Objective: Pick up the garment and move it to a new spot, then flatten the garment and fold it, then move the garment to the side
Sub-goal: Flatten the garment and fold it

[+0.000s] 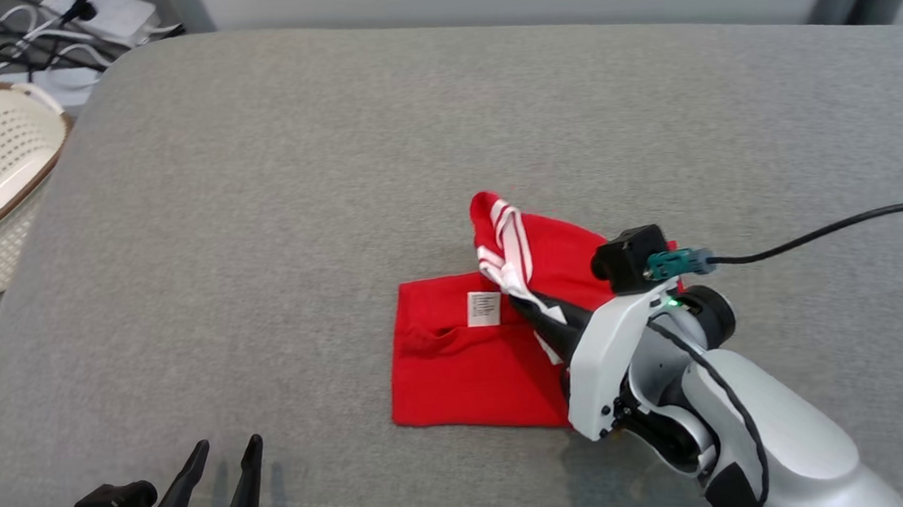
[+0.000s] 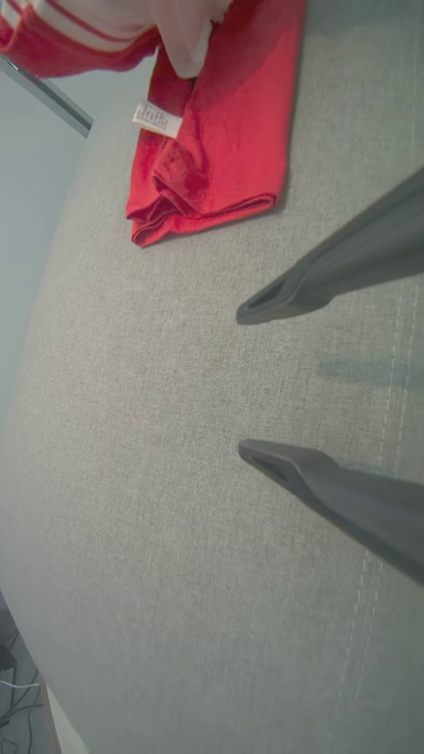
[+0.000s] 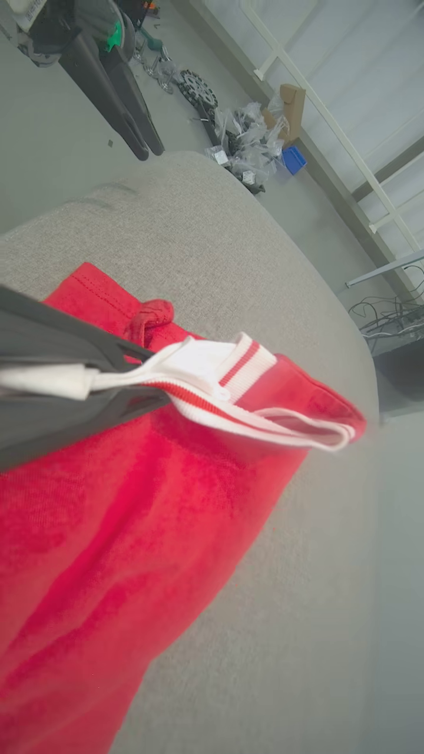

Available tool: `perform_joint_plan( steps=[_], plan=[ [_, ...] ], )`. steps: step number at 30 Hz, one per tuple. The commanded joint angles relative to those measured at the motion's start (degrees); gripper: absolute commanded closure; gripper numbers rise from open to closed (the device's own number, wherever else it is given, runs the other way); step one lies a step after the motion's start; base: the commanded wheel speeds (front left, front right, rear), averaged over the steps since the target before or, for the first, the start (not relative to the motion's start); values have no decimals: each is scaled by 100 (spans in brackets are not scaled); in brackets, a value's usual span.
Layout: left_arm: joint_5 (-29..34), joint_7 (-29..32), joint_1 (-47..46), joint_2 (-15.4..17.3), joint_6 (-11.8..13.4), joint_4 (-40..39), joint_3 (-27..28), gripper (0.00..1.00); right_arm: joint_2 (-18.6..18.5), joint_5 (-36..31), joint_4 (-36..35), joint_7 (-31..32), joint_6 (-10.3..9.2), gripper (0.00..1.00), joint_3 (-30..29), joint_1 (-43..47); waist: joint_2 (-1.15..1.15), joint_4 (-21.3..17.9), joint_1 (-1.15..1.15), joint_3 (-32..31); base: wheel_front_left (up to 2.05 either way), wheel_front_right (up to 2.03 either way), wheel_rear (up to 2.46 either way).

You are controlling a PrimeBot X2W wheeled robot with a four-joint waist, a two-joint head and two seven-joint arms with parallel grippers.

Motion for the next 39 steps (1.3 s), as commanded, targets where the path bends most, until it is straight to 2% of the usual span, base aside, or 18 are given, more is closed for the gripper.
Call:
perform_joint_plan(
  steps=[1,12,13,14,15,16,24,28,33,39],
  plan=[
    [-89,-35,-276,153,2,-80,166,0,91,72,-86,-59,0,100,144,-183,0,158,0,59,0,0,0],
    [-276,-35,-454,159,2,-50,-151,0,92,507,974,-610,0,100,862,-773,0,692,0,244,0,0,0],
    [-293,-35,-471,166,2,-46,-172,0,92,552,1057,-672,0,86,910,-822,0,717,0,249,0,0,0],
    [-306,-35,-487,173,2,-34,-174,0,92,587,1134,-769,0,58,936,-880,0,735,0,259,0,0,0],
    [-317,-35,-504,177,2,-26,-174,0,92,656,1196,-863,0,13,958,-924,0,755,0,260,0,0,0],
    [-319,-35,-516,183,2,-15,-173,0,92,751,1225,-931,0,0,1011,-958,0,771,0,251,0,0,0],
    [-158,-35,-426,155,2,32,125,0,93,1878,751,-1600,0,0,1405,-1399,0,513,0,-1,0,0,0],
    [16,-35,-309,78,2,-41,351,0,93,1773,1095,-2220,0,0,869,-1651,0,225,0,-148,0,0,0],
    [257,-35,-218,-17,2,-133,539,0,65,1373,1924,-2499,0,0,-89,-1371,0,-63,0,-237,0,0,0],
    [352,-35,-174,-59,2,-205,601,0,49,1156,2298,-2551,0,0,-454,-610,0,-194,0,-177,0,0,0]
  ],
)
